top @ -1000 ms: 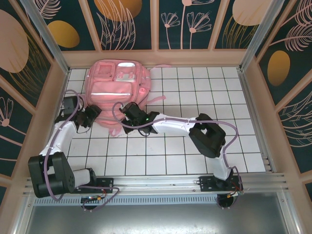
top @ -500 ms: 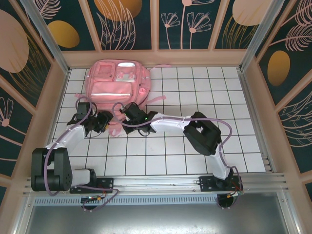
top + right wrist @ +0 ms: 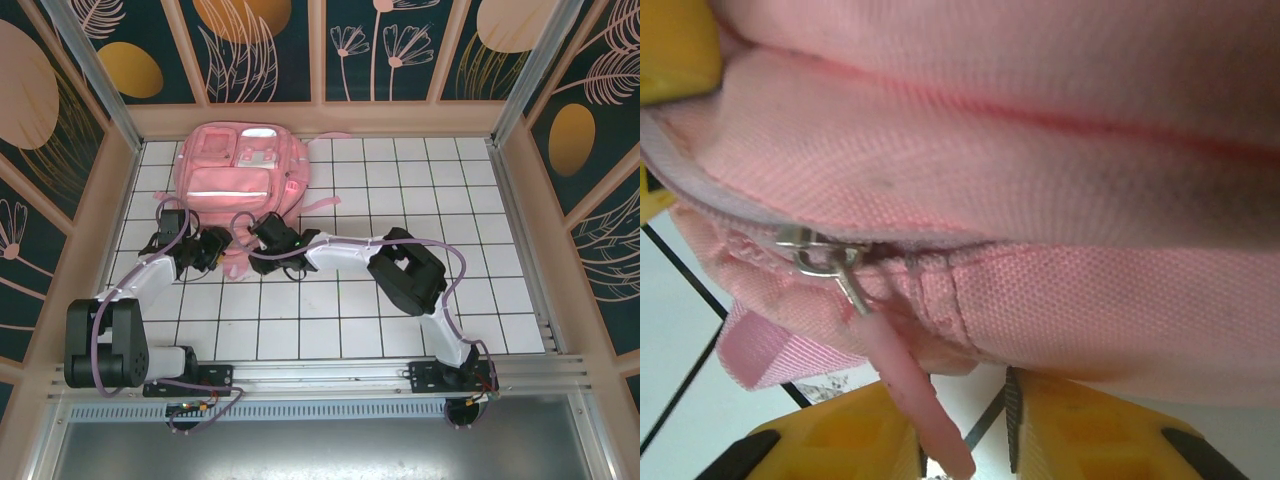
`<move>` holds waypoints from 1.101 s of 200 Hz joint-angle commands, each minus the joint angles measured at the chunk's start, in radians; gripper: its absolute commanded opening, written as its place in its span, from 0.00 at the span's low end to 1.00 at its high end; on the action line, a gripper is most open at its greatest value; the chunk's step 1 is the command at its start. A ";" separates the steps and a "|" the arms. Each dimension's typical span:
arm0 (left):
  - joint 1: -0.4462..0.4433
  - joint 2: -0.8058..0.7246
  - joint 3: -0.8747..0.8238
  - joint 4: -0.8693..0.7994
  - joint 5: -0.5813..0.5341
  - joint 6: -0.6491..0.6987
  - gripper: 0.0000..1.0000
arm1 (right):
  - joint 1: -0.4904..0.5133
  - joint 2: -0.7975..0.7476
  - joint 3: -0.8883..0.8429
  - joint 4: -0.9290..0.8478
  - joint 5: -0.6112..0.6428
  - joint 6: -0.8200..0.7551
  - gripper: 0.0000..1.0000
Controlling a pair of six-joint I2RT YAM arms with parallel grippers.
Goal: Pack the student bag
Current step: Zip the student bag at the top-center of the table.
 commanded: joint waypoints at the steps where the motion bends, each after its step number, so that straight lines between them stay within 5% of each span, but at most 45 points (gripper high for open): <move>1: -0.006 0.016 0.000 0.017 -0.004 0.002 0.49 | -0.004 0.013 0.048 0.022 0.007 0.004 0.31; 65: -0.005 0.022 -0.005 0.022 -0.002 -0.002 0.49 | -0.001 0.012 0.075 0.016 0.009 -0.018 0.26; 91: -0.007 0.024 -0.007 0.024 -0.003 -0.004 0.49 | 0.000 0.004 0.076 0.010 0.015 -0.023 0.00; 160: -0.017 0.069 -0.006 0.064 -0.042 -0.025 0.43 | 0.024 -0.074 0.029 -0.002 0.027 -0.036 0.00; 172: -0.019 0.080 0.002 0.071 -0.051 -0.025 0.34 | 0.034 -0.090 0.015 -0.004 0.025 -0.036 0.00; 195: -0.021 0.093 0.016 0.068 -0.066 -0.018 0.01 | 0.046 -0.114 -0.010 -0.012 0.030 -0.032 0.00; 220: -0.021 0.066 0.038 0.004 -0.133 0.002 0.00 | 0.037 -0.135 -0.043 -0.028 0.090 -0.014 0.00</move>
